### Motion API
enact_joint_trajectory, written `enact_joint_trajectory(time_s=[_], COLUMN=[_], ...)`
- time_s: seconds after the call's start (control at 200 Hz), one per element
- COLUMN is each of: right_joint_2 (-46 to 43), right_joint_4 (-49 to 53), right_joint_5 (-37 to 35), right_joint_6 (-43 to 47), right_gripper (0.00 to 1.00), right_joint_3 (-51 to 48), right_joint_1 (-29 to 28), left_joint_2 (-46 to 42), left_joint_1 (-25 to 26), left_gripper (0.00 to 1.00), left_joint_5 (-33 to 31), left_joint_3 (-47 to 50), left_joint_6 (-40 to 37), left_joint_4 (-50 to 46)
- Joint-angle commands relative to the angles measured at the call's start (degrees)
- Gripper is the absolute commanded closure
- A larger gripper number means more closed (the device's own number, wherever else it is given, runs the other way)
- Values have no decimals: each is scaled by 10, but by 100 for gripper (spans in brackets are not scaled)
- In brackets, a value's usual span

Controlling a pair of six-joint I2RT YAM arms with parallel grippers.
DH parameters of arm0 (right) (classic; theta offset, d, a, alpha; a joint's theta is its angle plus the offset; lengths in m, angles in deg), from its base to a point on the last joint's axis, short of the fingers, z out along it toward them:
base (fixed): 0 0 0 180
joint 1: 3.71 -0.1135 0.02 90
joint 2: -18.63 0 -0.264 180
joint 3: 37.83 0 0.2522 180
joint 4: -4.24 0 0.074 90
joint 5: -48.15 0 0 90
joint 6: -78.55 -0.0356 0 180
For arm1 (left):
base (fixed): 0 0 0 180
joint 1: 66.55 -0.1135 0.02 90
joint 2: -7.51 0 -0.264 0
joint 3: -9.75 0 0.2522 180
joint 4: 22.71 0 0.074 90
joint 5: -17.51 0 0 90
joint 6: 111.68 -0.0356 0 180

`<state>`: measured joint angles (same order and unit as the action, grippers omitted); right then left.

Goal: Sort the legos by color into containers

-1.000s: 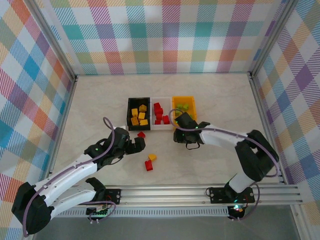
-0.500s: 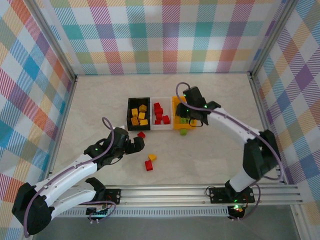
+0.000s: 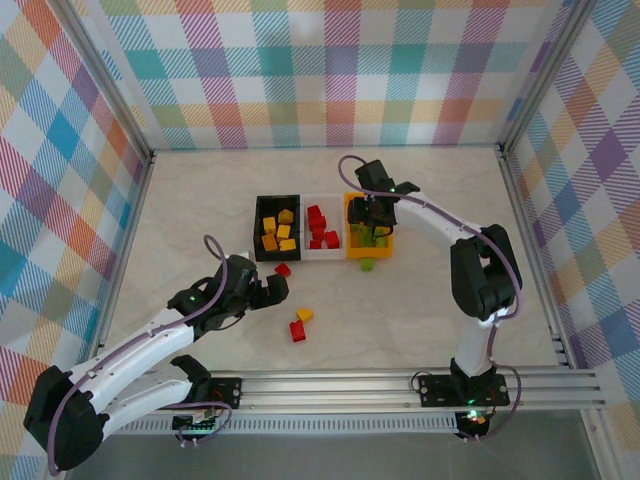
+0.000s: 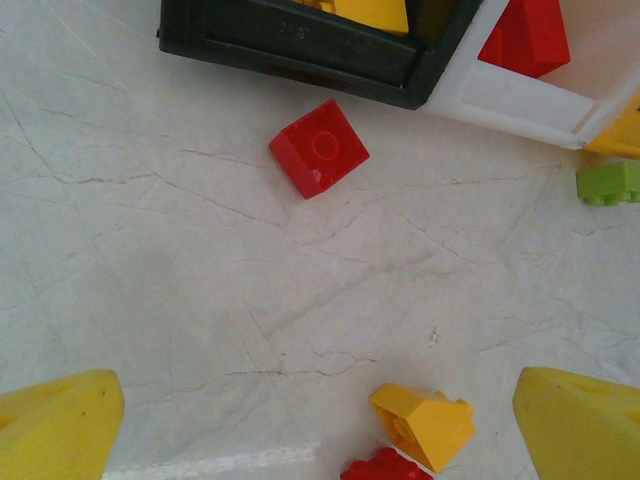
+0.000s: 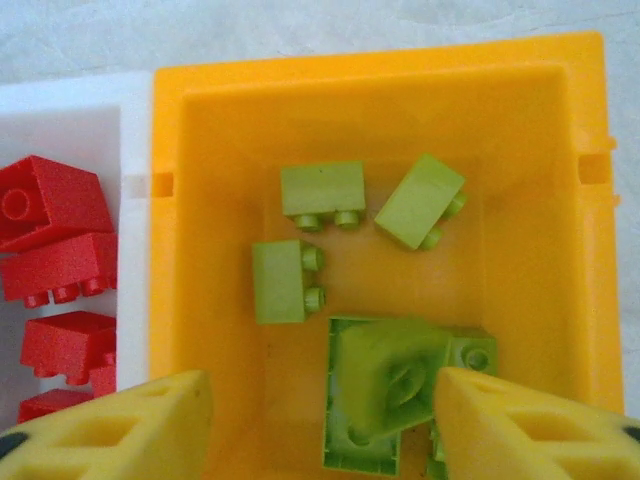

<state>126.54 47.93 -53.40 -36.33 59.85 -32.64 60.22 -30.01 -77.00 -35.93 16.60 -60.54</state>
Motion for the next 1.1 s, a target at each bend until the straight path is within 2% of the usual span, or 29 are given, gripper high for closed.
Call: enact_joint_trajectory(time_s=[0.0,0.085,0.18,0.275,0.42,0.545,0.725,1.0,1.095], right_joint_2=[-27,-52,-88,-123,-165,-194,-217,-229,-228], right_joint_4=[15,7,-14,-37,-65,-79,-80,-86,-86], right_joint_5=[-3,8,23,33,43,44,36,32,30], right_joint_6=[1,-5,-15,-25,-42,-48,-48,-47,-47], right_gripper=[33,30,29,29,28,28,28,28,28], right_joint_3=[11,-9,-53,-104,-174,-218,-244,-256,-258], right_joint_1=[0,-1,-5,-11,-15,-14,-14,-11,-9], left_joint_2=[2,15,52,111,216,283,350,396,397], left_joint_1=[-7,-7,-5,25,106,143,167,189,194], left_gripper=[0,0,0,2,8,13,20,34,45], left_joint_5=[12,23,71,102,63,25,-14,-40,-44], left_joint_3=[-22,-35,-54,-76,-122,-151,-190,-200,-199], left_joint_6=[-12,-31,-57,-79,-102,-113,-129,-127,-124], left_joint_4=[-23,-30,-31,-37,-64,-68,-78,-83,-80])
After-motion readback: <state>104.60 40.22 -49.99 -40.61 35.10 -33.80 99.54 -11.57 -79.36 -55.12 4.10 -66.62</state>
